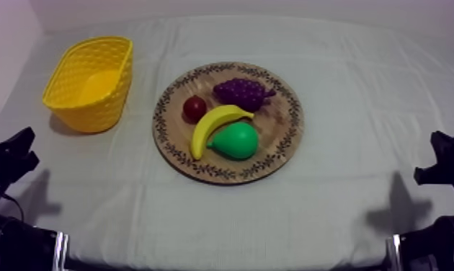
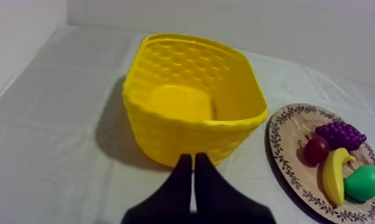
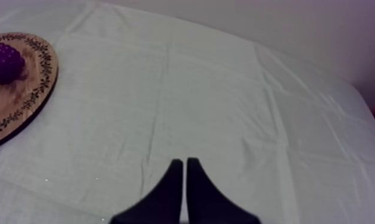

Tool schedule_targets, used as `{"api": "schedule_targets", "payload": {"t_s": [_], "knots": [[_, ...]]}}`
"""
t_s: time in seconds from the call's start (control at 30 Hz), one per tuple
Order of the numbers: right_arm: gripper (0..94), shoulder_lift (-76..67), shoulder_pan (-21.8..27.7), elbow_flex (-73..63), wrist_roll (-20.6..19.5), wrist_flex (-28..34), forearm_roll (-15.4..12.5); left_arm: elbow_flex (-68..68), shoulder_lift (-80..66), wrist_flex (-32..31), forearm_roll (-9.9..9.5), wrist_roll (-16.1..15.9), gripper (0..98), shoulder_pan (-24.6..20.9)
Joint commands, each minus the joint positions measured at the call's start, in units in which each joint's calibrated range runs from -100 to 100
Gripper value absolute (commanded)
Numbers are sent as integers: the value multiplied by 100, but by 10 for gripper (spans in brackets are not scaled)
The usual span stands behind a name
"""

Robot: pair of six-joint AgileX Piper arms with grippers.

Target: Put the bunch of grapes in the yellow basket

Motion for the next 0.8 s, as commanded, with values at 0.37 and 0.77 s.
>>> {"api": "schedule_targets", "payload": {"t_s": [0.37, 0.77], "knots": [[2, -2, 2, 4, -1, 0, 0, 2, 0, 2, -1, 3, 0, 1], [2, -2, 2, 4, -1, 0, 0, 29, 0, -74, 18, -18, 0, -1]]}}
